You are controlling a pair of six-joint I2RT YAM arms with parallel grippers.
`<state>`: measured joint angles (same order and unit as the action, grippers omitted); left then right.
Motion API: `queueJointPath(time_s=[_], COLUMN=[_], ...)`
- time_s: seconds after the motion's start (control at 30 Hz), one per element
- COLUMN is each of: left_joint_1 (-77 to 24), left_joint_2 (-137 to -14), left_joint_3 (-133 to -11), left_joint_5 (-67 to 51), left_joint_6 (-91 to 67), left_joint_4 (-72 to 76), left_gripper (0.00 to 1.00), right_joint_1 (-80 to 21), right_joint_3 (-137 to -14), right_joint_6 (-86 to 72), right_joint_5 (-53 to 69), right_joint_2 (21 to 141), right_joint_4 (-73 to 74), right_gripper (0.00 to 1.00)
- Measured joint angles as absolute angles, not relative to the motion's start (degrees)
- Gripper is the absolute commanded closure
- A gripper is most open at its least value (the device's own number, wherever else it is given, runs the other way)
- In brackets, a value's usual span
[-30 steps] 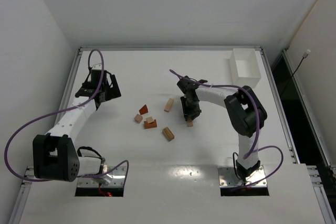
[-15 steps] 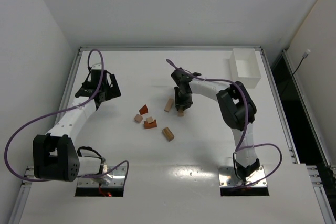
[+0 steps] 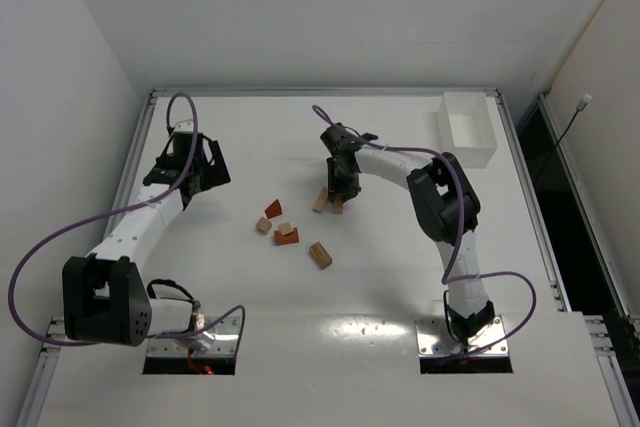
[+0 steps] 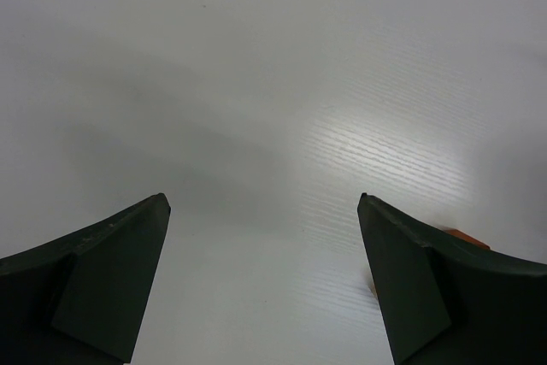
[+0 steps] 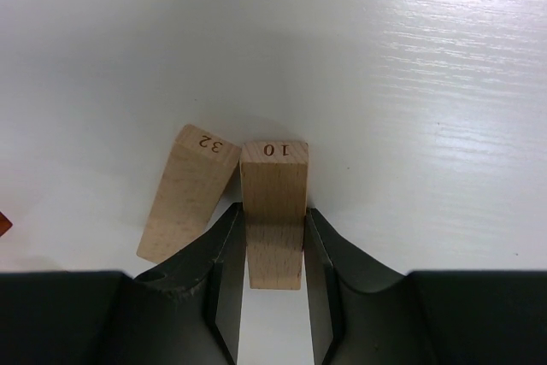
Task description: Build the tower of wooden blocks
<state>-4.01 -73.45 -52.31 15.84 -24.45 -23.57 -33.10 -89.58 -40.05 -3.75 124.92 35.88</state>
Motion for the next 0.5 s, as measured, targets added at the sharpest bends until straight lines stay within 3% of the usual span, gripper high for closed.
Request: queueJointPath(time_s=[0.5], left_joint_1=[-4.0], left_joint_2=[-73.5], left_joint_3=[-52.3], left_joint_5=[15.4], left_joint_6=[-24.4], left_joint_4=[-23.5], left_gripper=[0.09], right_joint_1=[-33.8], right_joint_3=[-89.8], right_joint_6=[-38.1], right_joint_5=[-1.5], right_joint_2=[125.2], right_joint_4=[34.1], right_gripper=[1.00])
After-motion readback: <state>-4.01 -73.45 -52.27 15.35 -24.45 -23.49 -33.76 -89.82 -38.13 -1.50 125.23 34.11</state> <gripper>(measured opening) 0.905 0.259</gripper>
